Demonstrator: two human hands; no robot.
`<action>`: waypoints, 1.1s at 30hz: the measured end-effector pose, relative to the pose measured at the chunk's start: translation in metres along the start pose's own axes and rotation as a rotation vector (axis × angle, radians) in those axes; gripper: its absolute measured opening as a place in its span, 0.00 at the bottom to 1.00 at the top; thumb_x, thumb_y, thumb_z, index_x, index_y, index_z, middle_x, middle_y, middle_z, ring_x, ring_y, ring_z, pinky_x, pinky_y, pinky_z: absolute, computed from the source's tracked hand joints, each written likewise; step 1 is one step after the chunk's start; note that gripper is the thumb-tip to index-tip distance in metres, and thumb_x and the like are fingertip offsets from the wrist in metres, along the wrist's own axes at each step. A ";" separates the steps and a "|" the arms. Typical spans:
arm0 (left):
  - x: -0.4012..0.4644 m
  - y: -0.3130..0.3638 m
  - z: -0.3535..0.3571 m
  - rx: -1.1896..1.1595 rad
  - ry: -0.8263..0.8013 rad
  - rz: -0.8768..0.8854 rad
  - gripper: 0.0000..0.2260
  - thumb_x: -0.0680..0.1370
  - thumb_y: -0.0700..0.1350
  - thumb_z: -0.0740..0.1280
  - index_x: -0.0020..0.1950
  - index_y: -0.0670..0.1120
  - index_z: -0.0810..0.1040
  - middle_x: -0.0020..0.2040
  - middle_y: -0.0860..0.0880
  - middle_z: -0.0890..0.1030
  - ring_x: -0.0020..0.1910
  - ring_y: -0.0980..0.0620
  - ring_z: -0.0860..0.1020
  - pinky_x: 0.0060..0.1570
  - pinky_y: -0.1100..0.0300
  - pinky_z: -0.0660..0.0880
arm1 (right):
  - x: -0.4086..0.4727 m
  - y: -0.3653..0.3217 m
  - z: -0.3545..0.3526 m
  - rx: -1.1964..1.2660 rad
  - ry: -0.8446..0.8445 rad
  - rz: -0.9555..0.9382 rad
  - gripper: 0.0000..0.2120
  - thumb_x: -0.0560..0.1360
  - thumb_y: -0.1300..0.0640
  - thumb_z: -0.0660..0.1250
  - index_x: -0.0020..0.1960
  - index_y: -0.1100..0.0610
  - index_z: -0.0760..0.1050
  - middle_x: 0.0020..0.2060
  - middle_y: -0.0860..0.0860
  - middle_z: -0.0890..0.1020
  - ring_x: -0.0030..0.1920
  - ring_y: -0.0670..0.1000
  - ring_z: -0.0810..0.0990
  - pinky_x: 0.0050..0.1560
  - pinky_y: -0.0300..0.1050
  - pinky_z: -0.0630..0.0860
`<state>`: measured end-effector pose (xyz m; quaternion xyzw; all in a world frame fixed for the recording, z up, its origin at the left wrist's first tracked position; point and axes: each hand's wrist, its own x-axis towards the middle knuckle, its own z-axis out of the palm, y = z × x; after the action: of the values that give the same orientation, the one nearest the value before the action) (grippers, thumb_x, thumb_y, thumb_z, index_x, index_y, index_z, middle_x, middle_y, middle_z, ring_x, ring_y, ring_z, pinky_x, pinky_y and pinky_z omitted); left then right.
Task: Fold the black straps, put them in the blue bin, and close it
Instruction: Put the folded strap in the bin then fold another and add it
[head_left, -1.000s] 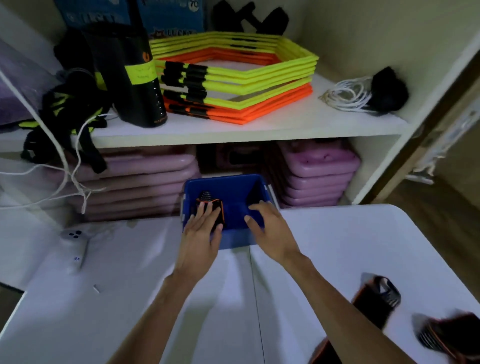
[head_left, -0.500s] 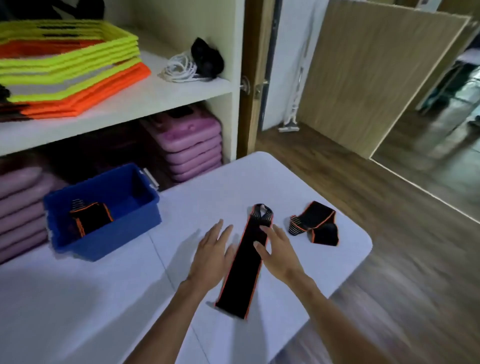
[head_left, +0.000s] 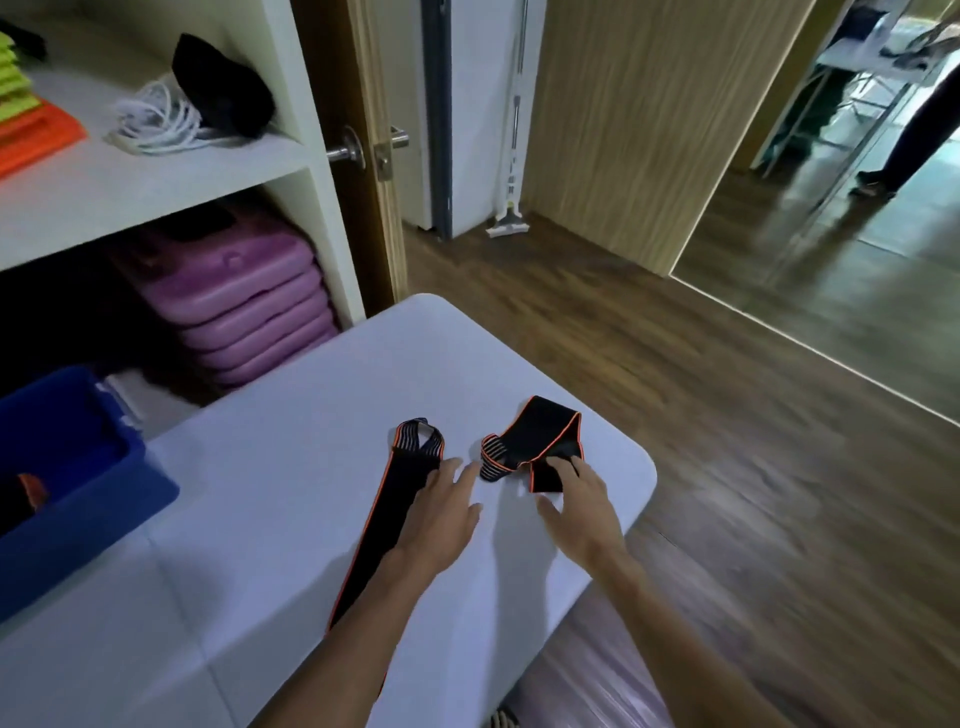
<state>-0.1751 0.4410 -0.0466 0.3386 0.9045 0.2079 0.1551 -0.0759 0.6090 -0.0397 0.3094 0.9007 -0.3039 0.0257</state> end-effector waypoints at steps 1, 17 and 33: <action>0.009 0.004 0.005 -0.081 0.002 -0.037 0.23 0.79 0.48 0.62 0.73 0.46 0.63 0.68 0.44 0.68 0.65 0.44 0.70 0.60 0.50 0.72 | 0.007 0.006 -0.002 0.016 0.016 0.042 0.24 0.78 0.52 0.63 0.72 0.50 0.64 0.71 0.52 0.66 0.71 0.57 0.63 0.64 0.56 0.71; 0.096 0.024 0.002 -0.164 0.129 -0.486 0.11 0.73 0.36 0.63 0.55 0.40 0.77 0.55 0.40 0.77 0.52 0.39 0.77 0.49 0.50 0.74 | 0.040 0.030 0.017 0.656 -0.037 0.305 0.04 0.75 0.58 0.69 0.48 0.56 0.76 0.40 0.51 0.81 0.40 0.48 0.78 0.36 0.37 0.70; 0.059 -0.075 -0.112 0.026 0.216 0.067 0.07 0.77 0.37 0.63 0.49 0.45 0.80 0.50 0.44 0.75 0.48 0.43 0.77 0.49 0.54 0.71 | -0.142 -0.081 0.100 0.934 -0.541 -0.009 0.12 0.70 0.55 0.76 0.45 0.58 0.75 0.36 0.51 0.74 0.38 0.49 0.73 0.42 0.40 0.69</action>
<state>-0.3059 0.3994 0.0064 0.3462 0.9067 0.2366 0.0454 -0.0214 0.4253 -0.0447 0.1947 0.6324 -0.7409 0.1152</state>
